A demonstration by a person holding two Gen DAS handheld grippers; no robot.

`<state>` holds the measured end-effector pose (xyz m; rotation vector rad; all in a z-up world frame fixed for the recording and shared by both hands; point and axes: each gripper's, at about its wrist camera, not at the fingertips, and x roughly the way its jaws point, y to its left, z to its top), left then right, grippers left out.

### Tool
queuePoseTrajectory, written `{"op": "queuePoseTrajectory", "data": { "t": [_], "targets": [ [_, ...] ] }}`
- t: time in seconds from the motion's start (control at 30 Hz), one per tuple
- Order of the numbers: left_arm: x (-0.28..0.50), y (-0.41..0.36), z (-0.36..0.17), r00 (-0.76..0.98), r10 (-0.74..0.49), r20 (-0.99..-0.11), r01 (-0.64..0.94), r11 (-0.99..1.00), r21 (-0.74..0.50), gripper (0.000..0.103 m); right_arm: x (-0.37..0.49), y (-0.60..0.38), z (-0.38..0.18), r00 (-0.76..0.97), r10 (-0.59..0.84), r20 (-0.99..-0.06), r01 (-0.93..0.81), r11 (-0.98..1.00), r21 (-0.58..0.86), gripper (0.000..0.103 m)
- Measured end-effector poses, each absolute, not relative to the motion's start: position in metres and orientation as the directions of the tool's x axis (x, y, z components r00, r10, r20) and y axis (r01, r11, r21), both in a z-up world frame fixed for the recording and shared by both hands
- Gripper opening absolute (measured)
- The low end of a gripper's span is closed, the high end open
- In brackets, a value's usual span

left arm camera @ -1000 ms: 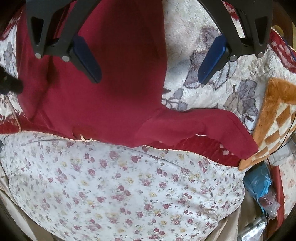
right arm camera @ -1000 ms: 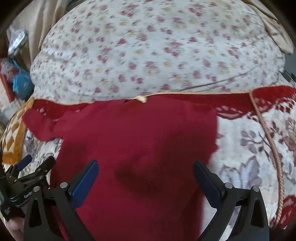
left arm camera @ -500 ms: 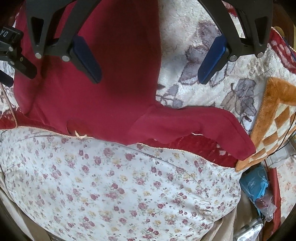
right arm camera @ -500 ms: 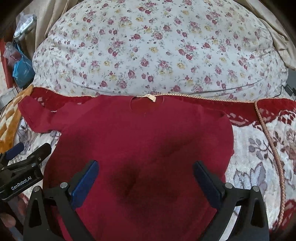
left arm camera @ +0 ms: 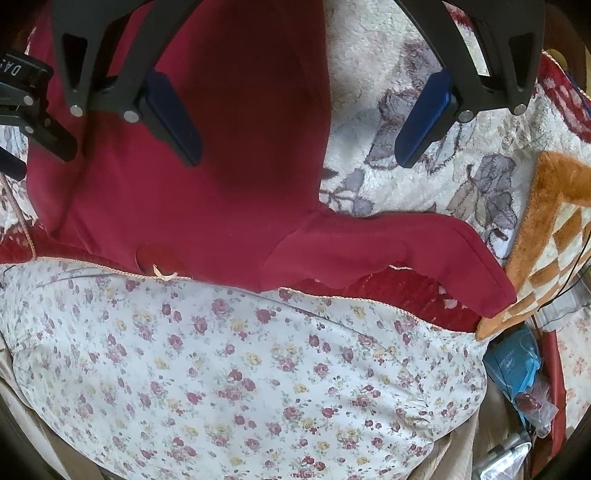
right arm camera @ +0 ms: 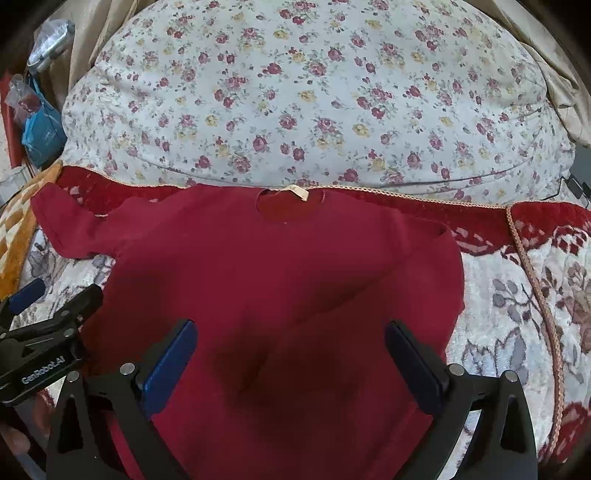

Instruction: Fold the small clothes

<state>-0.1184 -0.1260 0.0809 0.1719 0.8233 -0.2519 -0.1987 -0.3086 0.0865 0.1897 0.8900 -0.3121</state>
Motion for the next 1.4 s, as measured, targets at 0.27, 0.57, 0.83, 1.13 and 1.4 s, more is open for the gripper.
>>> {"op": "queuePoseTrajectory", "data": {
  "t": [0.27,0.57,0.83,1.13,1.4],
  "targets": [
    [-0.117,-0.127,0.077,0.644,-0.139,-0.752,0.286,0.956,0.068,0.103,-0.197,-0.309,0.081,0.578,-0.177,-0.796,0.342,0.939,0.040,0.103],
    [-0.114,-0.130,0.071,0.604,-0.160,-0.781,0.299,0.954,0.035,0.103,-0.197,-0.309,0.078,0.578,-0.171,-0.798,0.343,0.938,0.047,0.103],
    [-0.114,-0.133,0.067,0.583,-0.169,-0.795,0.305,0.952,0.022,0.103,-0.196,-0.313,0.074,0.571,-0.168,-0.804,0.348,0.936,0.052,0.103],
    [-0.112,-0.132,0.066,0.585,-0.155,-0.796,0.298,0.954,0.033,0.103,-0.193,-0.310,0.067,0.557,-0.166,-0.814,0.338,0.940,0.040,0.103],
    [-0.111,-0.134,0.065,0.582,-0.151,-0.799,0.297,0.954,0.036,0.103,-0.192,-0.316,0.062,0.548,-0.146,-0.824,0.349,0.935,0.066,0.103]
  ]
}}
